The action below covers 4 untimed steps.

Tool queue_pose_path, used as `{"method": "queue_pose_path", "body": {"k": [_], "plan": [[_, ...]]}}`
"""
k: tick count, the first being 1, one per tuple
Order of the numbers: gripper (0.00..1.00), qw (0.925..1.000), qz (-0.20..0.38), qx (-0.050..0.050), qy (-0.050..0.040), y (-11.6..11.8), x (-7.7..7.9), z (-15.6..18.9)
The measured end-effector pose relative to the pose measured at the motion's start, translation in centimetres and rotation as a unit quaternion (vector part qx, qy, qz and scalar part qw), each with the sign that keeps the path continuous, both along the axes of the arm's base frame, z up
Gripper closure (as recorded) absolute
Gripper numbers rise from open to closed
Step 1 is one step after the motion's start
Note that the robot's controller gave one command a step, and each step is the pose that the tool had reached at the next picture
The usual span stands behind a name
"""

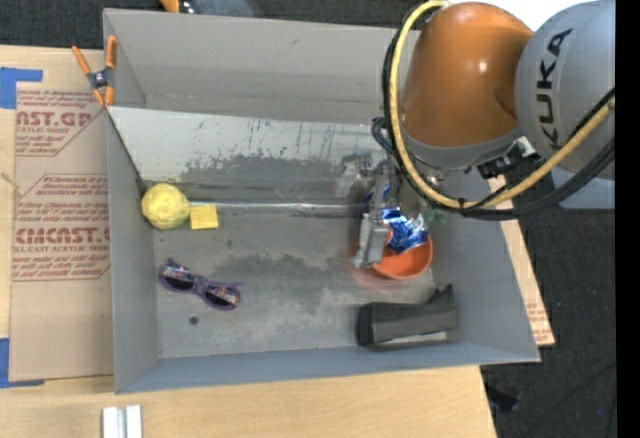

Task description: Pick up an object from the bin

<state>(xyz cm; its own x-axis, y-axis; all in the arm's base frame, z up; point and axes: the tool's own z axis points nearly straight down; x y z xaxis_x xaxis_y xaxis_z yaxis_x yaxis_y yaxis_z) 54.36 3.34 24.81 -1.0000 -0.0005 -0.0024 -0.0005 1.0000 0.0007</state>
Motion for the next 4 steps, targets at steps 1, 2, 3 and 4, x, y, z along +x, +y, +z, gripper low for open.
{"method": "queue_pose_path", "body": {"k": [1, 2, 3, 4], "plan": [[0.0, 0.9987, -0.051, 0.001, -0.0022, 2.1, 1.7, -10.6], [0.0, 1.0, 0.008, 0.0, -0.0037, 11.4, 1.4, -14.3], [0.0, 0.9978, -0.066, -0.001, 0.0003, 15.0, 0.6, -13.0], [0.0, 0.9982, 0.059, 0.0, -0.0022, 18.7, -1.7, -17.5]]}}
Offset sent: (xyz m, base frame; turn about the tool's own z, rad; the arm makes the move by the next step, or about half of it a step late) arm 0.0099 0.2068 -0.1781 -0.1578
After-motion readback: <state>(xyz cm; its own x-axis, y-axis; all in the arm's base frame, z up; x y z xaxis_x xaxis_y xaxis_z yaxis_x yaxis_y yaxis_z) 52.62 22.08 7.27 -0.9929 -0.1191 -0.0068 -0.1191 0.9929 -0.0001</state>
